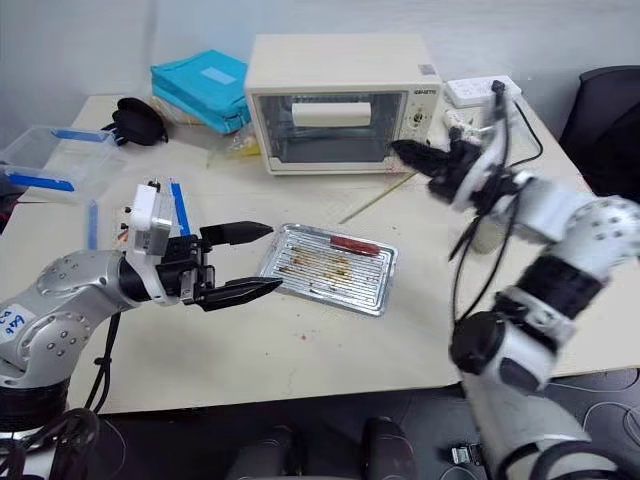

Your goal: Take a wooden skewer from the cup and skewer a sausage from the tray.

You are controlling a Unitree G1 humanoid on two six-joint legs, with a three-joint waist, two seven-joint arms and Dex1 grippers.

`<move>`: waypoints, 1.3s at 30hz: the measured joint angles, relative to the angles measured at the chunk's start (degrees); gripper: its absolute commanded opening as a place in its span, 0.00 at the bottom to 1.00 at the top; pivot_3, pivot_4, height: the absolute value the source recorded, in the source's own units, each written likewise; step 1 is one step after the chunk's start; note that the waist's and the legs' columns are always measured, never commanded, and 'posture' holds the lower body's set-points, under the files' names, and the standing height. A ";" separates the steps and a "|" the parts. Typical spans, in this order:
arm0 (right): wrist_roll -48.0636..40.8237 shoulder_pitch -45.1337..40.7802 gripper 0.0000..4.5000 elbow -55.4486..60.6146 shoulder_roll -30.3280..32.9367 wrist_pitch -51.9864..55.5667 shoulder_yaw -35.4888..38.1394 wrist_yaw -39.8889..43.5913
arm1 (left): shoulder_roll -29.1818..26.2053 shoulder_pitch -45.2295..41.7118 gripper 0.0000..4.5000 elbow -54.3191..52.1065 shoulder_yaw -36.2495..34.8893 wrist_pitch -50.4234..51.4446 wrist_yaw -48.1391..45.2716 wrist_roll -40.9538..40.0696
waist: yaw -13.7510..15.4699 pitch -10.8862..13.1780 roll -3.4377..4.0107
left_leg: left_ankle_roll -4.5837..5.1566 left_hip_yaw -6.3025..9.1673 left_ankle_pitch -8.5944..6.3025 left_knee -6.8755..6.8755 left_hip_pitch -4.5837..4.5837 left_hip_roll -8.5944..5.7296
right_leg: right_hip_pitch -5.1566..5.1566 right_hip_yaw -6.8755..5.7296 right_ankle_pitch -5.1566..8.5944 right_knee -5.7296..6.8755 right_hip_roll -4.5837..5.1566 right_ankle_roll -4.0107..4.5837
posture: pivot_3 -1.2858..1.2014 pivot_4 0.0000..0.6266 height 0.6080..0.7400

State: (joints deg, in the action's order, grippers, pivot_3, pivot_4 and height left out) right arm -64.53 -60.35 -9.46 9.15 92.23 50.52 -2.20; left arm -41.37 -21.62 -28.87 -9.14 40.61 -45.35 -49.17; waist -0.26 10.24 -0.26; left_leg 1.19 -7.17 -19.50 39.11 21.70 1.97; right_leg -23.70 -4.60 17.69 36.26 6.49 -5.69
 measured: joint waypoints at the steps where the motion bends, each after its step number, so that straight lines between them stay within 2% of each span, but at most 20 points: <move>1: -2.10 -0.03 0.01 -0.46 -2.24 0.00 1.81 -3.32 | -0.18 0.24 1.00 -0.37 -0.16 0.15 0.29 -0.04 | 0.03 0.00 0.00 | 0.03 0.03 0.02 0.00 0.04 -0.07 | -0.02 0.00 0.00 0.02 0.03 0.00 | 0.52 0.24 1.00; 3: -8.37 0.20 0.01 -1.04 -6.89 -0.80 4.55 -10.92 | -0.44 1.48 1.00 -0.94 -1.07 0.25 0.99 0.01 | -0.14 0.00 0.00 | 0.03 0.04 0.02 0.00 0.05 -0.09 | -0.03 0.01 0.00 0.01 0.03 0.00 | 0.52 0.24 1.00; 4: -14.23 1.42 0.01 -0.86 -9.01 -2.69 3.84 -16.32 | -0.49 2.23 1.00 -1.40 -1.27 0.25 1.68 0.17 | -0.21 0.00 0.00 | 0.04 0.08 0.02 -0.01 0.06 -0.09 | -0.03 0.00 0.00 0.01 0.02 0.00 | 0.52 0.24 1.00; 8: -34.40 9.17 0.01 1.05 -12.25 -13.07 -6.16 -31.78 | -0.24 3.46 1.00 -2.13 -1.32 0.04 3.46 1.28 | -0.86 0.00 0.00 | 0.03 0.17 0.03 0.00 0.11 -0.13 | -0.02 0.00 0.00 -0.03 0.01 0.00 | 0.52 0.24 1.00; 10: -41.71 11.44 0.01 3.10 -12.26 -18.45 -10.56 -36.58 | 0.26 3.90 1.00 -2.16 -1.27 -0.15 4.51 2.17 | -1.46 0.00 0.00 | 0.05 0.19 0.04 0.00 0.14 -0.13 | -0.03 0.00 -0.01 -0.06 0.01 -0.02 | 0.52 0.24 1.00; 12: -45.33 12.49 0.01 5.89 -12.24 -22.72 -13.60 -39.09 | 1.38 3.81 1.00 -2.15 -1.22 -0.82 5.88 2.74 | -1.63 0.00 0.00 | 0.05 0.19 0.04 0.00 0.15 -0.10 | -0.03 0.00 -0.01 -0.07 0.00 -0.03 | 0.52 0.24 1.00; 21: -47.05 15.35 0.01 13.47 -14.42 -31.63 -19.58 -40.77 | 2.48 -0.36 1.00 0.27 0.65 -3.54 5.70 5.74 | -1.83 0.00 0.00 | 0.04 0.20 0.05 -0.01 0.37 -0.04 | -0.26 0.00 -0.01 -0.06 -0.02 -0.03 | 0.52 0.24 1.00; 27: -47.08 17.08 0.01 14.02 -13.82 -31.49 -21.81 -39.65 | 3.73 -3.94 1.00 2.76 3.46 -4.77 3.36 6.97 | -1.57 0.00 0.00 | 0.05 0.22 0.05 -0.01 0.47 -0.06 | -0.30 -0.03 -0.02 -0.10 0.00 -0.04 | 0.52 0.24 1.00; 38: -47.08 19.34 0.01 13.79 -9.81 -29.56 -23.43 -35.96 | 3.95 -4.74 1.00 2.15 3.47 -3.44 1.50 5.21 | -1.60 0.00 0.00 | 0.05 0.24 0.06 -0.01 0.47 -0.04 | -0.31 -0.03 -0.02 -0.11 0.01 -0.04 | 0.52 0.24 1.00; 39: -47.08 19.38 0.00 13.72 -9.72 -29.54 -23.44 -35.85 | 3.94 -4.69 0.96 1.94 3.46 -3.25 1.49 4.83 | -1.60 0.00 0.00 | 0.05 0.24 0.06 -0.01 0.47 -0.04 | -0.31 -0.03 -0.02 -0.11 0.01 -0.04 | 0.52 0.24 1.00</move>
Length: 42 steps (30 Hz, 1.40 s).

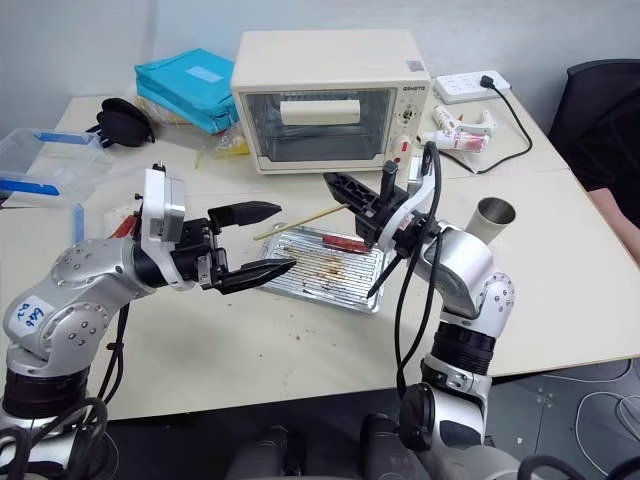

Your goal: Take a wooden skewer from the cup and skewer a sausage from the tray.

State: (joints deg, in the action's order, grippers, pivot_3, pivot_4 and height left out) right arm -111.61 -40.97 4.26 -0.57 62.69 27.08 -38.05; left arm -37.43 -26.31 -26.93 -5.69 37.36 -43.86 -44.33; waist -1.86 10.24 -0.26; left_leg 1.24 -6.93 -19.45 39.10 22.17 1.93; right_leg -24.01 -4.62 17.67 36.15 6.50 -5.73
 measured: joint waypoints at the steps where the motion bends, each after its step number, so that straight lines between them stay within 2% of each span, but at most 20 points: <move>1: 0.00 0.00 0.00 -0.03 0.00 -0.01 -0.03 0.15 | 0.00 0.08 0.91 -0.07 0.00 0.02 0.00 -0.10 | 0.01 0.00 0.00 | 0.00 0.00 0.00 0.00 0.00 0.00 | 0.00 0.00 0.00 0.00 0.00 0.00 | 0.52 0.24 1.00; 9: 0.00 -0.02 0.00 -0.03 -0.39 -0.15 -0.04 1.08 | 0.85 0.69 0.42 0.01 0.10 -0.35 0.32 0.23 | 0.04 0.00 0.00 | 0.00 0.00 0.00 0.00 0.00 0.00 | 0.00 0.00 0.00 0.00 0.00 0.00 | 0.52 0.24 1.00; 21: 0.00 -0.41 0.00 0.68 -2.20 -0.24 0.72 3.47 | 1.52 0.66 0.42 0.88 2.26 -2.07 0.03 4.10 | 0.04 0.00 0.00 | 0.00 0.00 0.00 0.00 0.00 0.00 | 0.00 -0.01 0.00 -0.01 0.00 0.00 | 0.52 0.24 1.00; 36: 0.00 -0.38 0.00 0.68 -1.01 -0.17 1.88 4.05 | 4.08 -0.28 0.42 2.54 2.23 -3.69 1.96 5.84 | 0.06 0.00 0.00 | 0.00 0.01 0.00 0.00 0.01 0.00 | 0.00 -0.01 0.00 -0.01 0.02 0.00 | 0.52 0.24 1.00; 39: 0.00 -0.26 0.00 0.67 -1.00 -0.10 1.99 4.05 | 4.42 -0.28 0.29 2.49 2.23 -3.62 2.47 5.78 | 0.05 0.00 0.00 | 0.00 0.01 0.00 0.00 0.01 0.00 | 0.00 -0.01 0.00 -0.01 0.02 0.00 | 0.52 0.24 1.00; 42: 0.00 0.21 0.00 0.46 -0.96 0.02 1.96 4.05 | 4.95 -0.28 0.09 2.48 2.23 -3.46 2.91 5.48 | 0.06 0.00 0.00 | 0.00 0.01 0.00 0.00 0.01 0.00 | 0.00 -0.01 0.00 -0.01 0.02 0.00 | 0.52 0.24 1.00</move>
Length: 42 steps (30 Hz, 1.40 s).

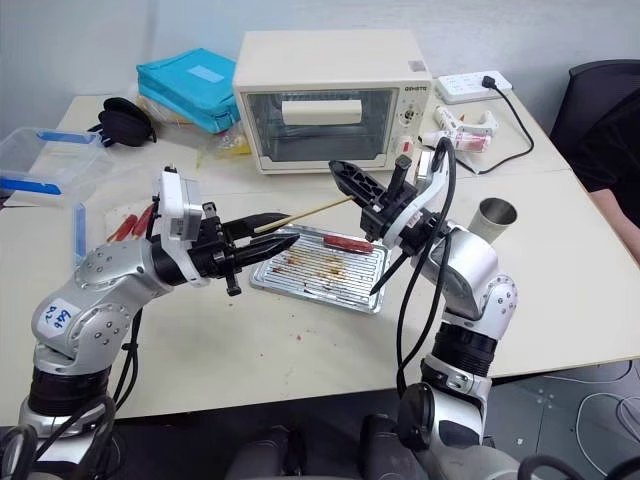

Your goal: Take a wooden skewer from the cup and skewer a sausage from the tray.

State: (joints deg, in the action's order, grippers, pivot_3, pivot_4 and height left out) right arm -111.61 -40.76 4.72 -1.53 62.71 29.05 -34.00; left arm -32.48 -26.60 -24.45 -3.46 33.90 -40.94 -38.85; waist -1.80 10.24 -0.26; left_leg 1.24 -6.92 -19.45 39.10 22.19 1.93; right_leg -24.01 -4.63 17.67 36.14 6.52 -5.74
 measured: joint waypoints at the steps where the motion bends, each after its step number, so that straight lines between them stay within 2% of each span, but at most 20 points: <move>1: 0.00 0.13 0.00 -0.17 0.11 0.02 0.00 0.00 | 0.00 0.00 0.02 0.00 -0.04 0.07 0.13 -0.11 | 0.00 0.00 0.00 | 0.00 0.00 0.00 0.00 0.00 0.00 | 0.00 0.00 0.00 0.00 0.00 0.00 | 0.52 0.24 1.00; 15: -0.21 0.91 0.00 -0.18 0.34 -0.27 -0.33 -0.08 | 0.00 -0.01 0.01 -0.02 0.10 0.70 0.07 -0.17 | 0.00 0.00 0.00 | 0.00 0.00 0.00 0.00 0.00 0.00 | 0.00 0.00 0.00 -0.01 0.00 0.00 | 0.52 0.24 1.00; 19: -0.21 1.01 0.22 -0.16 1.08 -0.24 -1.02 0.02 | -0.07 -0.01 0.00 -0.04 0.14 0.70 0.12 0.27 | 0.00 0.00 0.00 | 0.00 0.00 0.00 0.00 0.00 0.00 | 0.00 0.00 0.00 -0.02 -0.01 0.00 | 0.52 0.24 1.00; 26: -0.21 1.39 0.75 -0.14 2.91 -0.62 -1.71 -0.68 | -0.15 0.28 0.00 -0.05 -0.12 0.62 0.90 0.96 | 0.02 0.00 0.00 | 0.00 0.00 0.00 0.00 0.00 0.00 | 0.00 0.00 0.00 -0.02 0.01 0.00 | 0.52 0.24 1.00; 28: -0.21 1.81 0.75 -0.15 6.18 -0.05 -2.48 -0.32 | -0.46 1.15 0.00 -0.26 -0.96 0.62 1.53 0.95 | 0.02 0.00 0.00 | 0.00 0.00 0.00 0.00 0.01 0.00 | 0.00 0.00 0.00 -0.05 0.02 0.00 | 0.52 0.24 1.00; 30: -0.22 3.18 0.75 -0.19 12.70 1.59 -4.56 1.43 | -1.69 2.78 0.00 -1.36 -2.51 0.72 2.08 0.89 | 0.08 0.00 0.00 | 0.02 0.01 -0.01 -0.02 0.02 0.00 | 0.00 -0.01 0.00 -0.09 0.04 0.00 | 0.52 0.24 1.00; 33: 1.94 5.28 0.75 0.20 25.00 5.15 -8.33 8.04 | -3.98 5.42 0.00 -3.04 -6.80 1.63 2.92 0.23 | 0.19 0.01 0.00 | 0.06 0.01 -0.03 -0.02 0.05 0.00 | 0.01 -0.02 -0.01 -0.17 0.09 -0.02 | 0.52 0.24 1.00; 35: 8.16 6.18 0.75 2.79 31.07 6.46 -10.37 15.63 | -5.38 7.36 0.00 -4.38 -9.96 2.84 3.47 -1.12 | 0.20 0.01 0.00 | 0.06 0.00 -0.03 -0.02 0.04 0.02 | 0.01 -0.01 -0.02 -0.18 0.08 -0.04 | 0.52 0.24 1.00; 39: 28.37 7.97 0.75 9.51 41.02 3.75 -19.18 36.19 | -8.66 10.94 0.00 -6.59 -15.45 6.07 3.57 -5.54 | 0.13 0.01 -0.01 | 0.04 -0.01 -0.03 -0.02 0.00 0.16 | 0.01 -0.01 -0.02 -0.19 0.05 -0.04 | 0.52 0.24 1.00; 42: 47.17 8.38 0.75 11.74 46.73 -6.99 -29.41 52.87 | -12.86 15.82 0.00 -8.24 -18.92 8.51 0.99 -8.78 | 0.22 0.02 -0.02 | 0.02 -0.02 -0.03 -0.01 0.00 0.08 | 0.00 -0.04 -0.02 -0.22 -0.01 -0.04 | 0.52 0.24 1.00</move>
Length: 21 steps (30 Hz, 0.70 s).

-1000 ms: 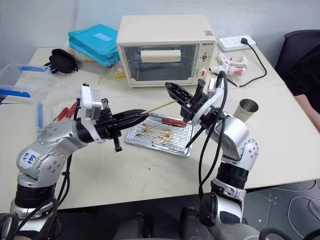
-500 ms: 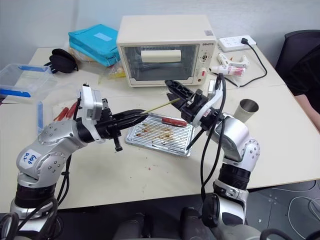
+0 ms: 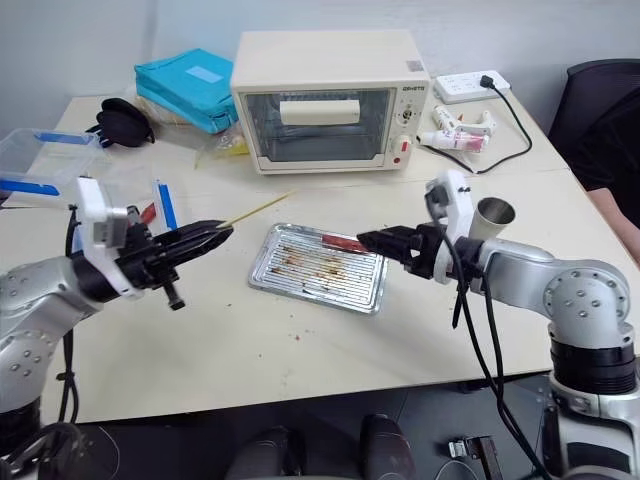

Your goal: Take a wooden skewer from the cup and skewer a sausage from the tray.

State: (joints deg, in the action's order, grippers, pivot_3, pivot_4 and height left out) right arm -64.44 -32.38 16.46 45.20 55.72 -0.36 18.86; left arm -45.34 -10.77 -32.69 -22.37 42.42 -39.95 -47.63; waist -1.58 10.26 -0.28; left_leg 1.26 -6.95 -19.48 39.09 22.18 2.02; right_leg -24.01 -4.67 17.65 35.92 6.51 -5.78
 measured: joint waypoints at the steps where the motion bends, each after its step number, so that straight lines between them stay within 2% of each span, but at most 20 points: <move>1: 6.98 -0.38 0.75 -0.21 1.18 -5.36 -3.90 5.37 | -1.26 1.86 0.00 -0.63 -0.99 0.61 -1.13 -0.96 | 0.01 0.00 0.00 | 0.00 0.00 0.00 0.00 -0.01 -0.03 | 0.00 -0.01 0.00 -0.06 -0.01 0.00 | 0.52 0.24 1.00; 3: 19.15 -1.93 0.75 -2.79 1.35 -15.96 -10.34 14.36 | -3.63 5.25 0.00 -1.12 -2.82 1.65 -3.35 -2.37 | -0.03 0.01 -0.02 | 0.00 -0.04 0.00 0.01 -0.02 -0.12 | 0.00 -0.02 -0.01 -0.07 0.03 -0.02 | 0.52 0.24 1.00; 7: 35.49 -6.58 0.75 -13.09 -1.58 -32.21 -17.39 25.36 | -5.21 8.49 0.00 -2.51 -6.38 2.13 -4.78 -3.79 | 0.11 0.05 -0.09 | -0.02 -0.01 0.01 0.05 -0.02 -0.14 | 0.00 -0.07 -0.01 -0.06 0.09 -0.02 | 0.52 0.24 1.00; 10: 43.25 -9.41 0.75 -21.20 -4.81 -40.85 -19.80 30.28 | -5.29 9.40 0.00 -2.76 -8.10 2.13 -4.38 -4.08 | 0.05 0.06 -0.10 | -0.02 0.02 0.01 0.05 0.00 -0.13 | 0.02 -0.11 -0.01 0.02 0.10 -0.02 | 0.52 0.24 1.00; 14: 49.94 -14.71 0.75 -35.67 -11.73 -46.79 -20.28 32.40 | -4.90 10.59 0.00 -5.19 -8.99 2.11 -2.64 -4.56 | -0.20 0.06 -0.10 | -0.04 0.03 0.02 0.05 -0.01 -0.07 | 0.04 -0.12 -0.02 0.04 0.11 -0.01 | 0.52 0.24 1.00; 16: 52.28 -15.95 0.75 -40.37 -13.15 -48.98 -20.28 33.14 | -4.83 11.41 0.00 -6.13 -9.10 2.11 -2.27 -5.06 | -0.22 0.05 -0.10 | -0.04 0.04 0.02 0.03 -0.02 -0.06 | 0.04 -0.12 -0.01 0.03 0.13 -0.01 | 0.52 0.24 1.00; 19: 55.13 -17.57 0.61 -47.20 -15.29 -52.17 -20.12 34.57 | -4.65 12.61 0.00 -7.41 -9.19 2.05 -1.44 -5.34 | -0.24 0.05 -0.10 | -0.04 0.04 0.02 0.03 -0.02 -0.07 | 0.04 -0.12 -0.01 0.03 0.13 -0.01 | 0.52 0.24 1.00; 21: 56.46 -18.07 0.47 -49.79 -16.58 -53.72 -19.75 35.32 | -4.65 13.18 0.00 -7.46 -9.19 2.04 -1.07 -5.46 | -0.22 0.05 -0.10 | -0.04 0.04 0.02 0.04 -0.02 -0.07 | 0.04 -0.12 -0.01 0.05 0.13 -0.01 | 0.52 0.24 1.00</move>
State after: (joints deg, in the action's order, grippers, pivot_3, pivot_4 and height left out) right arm -7.98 -50.45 -33.33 28.62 2.00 -20.11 54.18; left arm -49.99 2.41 -40.15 -31.56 44.46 -41.02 -53.09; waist -1.80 10.31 -0.38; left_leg 1.22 -6.91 -19.46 39.13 22.17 1.95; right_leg -23.97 -4.78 17.63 35.97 6.64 -5.79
